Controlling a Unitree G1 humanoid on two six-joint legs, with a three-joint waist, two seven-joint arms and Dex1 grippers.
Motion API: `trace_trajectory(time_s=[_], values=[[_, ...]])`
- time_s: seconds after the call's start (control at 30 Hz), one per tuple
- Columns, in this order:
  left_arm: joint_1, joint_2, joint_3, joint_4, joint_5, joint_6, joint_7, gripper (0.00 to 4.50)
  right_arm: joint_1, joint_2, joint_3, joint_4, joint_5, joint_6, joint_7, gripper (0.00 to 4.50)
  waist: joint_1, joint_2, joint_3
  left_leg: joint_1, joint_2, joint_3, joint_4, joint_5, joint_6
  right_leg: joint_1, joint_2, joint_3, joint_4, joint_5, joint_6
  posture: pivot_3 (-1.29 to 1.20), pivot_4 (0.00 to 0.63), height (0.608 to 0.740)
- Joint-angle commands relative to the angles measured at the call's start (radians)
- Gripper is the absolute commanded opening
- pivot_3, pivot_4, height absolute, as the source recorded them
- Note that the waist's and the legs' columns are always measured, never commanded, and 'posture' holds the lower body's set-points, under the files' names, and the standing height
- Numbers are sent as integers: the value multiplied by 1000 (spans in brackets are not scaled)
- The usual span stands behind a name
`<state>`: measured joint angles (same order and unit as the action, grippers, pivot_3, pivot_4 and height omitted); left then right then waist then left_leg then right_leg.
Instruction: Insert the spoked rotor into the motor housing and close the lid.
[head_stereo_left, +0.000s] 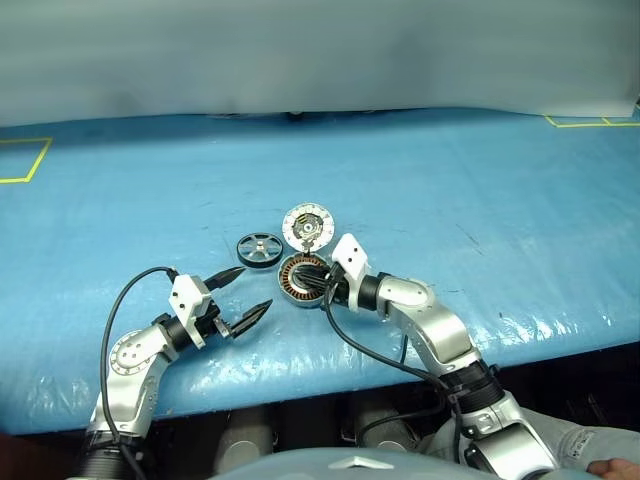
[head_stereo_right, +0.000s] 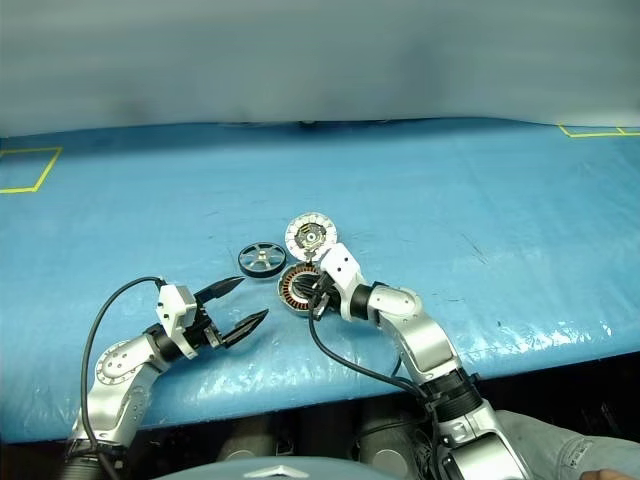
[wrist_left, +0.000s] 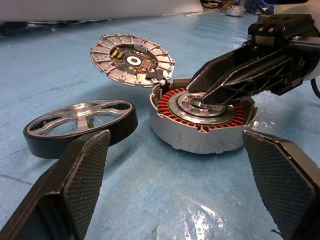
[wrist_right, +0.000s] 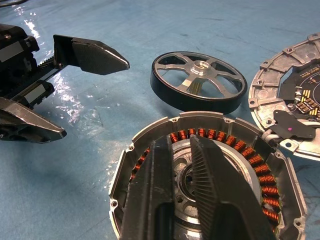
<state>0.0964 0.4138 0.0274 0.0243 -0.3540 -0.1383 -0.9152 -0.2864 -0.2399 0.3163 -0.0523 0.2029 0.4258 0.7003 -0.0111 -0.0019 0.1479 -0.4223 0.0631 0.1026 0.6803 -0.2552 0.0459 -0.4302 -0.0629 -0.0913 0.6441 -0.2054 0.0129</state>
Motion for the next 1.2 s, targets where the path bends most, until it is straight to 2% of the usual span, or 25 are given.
trace_trajectory(time_s=[0.03, 0.3, 0.57, 0.83, 0.93, 1.2], values=[[-7, -3, -1, -9, 4, -17, 4, 4500, -16, 5, -9, -1, -2, 1, -6, 19, 0, 0, 0, 0, 0, 0, 0, 0, 0, 0, 0, 0, 0, 0, 0, 0, 150, 740], [-7, -1, 1, -3, 5, -21, 4, 4500, -34, -22, 36, 18, -83, 17, -30, 19, 0, 0, 0, 0, 0, 0, 0, 0, 0, 0, 0, 0, 0, 0, 0, 0, 150, 740], [-3, 0, 2, -1, 6, -22, 5, 4500, -42, -98, 135, -45, -210, 78, -41, 19, 1, 0, 0, 3, 0, 0, 0, 0, 0, 0, -1, -1, 0, 0, 0, 0, 150, 740], [-4, 0, 1, 1, 6, -21, 6, 4500, -50, -99, 140, -35, -258, 121, -91, 19, 1, 0, -1, 5, 0, 0, 0, 0, 0, 1, -2, -2, 0, 0, 0, 0, 150, 740], [-3, 1, 2, 0, 5, -19, 6, 4500, -40, -80, 104, -52, -219, 115, -91, 19, 2, -1, -1, 5, -1, 0, 0, 0, 0, 1, -3, -2, 0, 0, 0, 0, 150, 740], [-20, 4, 23, -9, 3, -19, 28, 4500, -7, -1, -25, -185, 6, 117, -14, 19, -1, 0, 0, 0, 0, 0, 0, 0, 0, 0, -2, -1, 0, 0, 0, 0, 150, 740]])
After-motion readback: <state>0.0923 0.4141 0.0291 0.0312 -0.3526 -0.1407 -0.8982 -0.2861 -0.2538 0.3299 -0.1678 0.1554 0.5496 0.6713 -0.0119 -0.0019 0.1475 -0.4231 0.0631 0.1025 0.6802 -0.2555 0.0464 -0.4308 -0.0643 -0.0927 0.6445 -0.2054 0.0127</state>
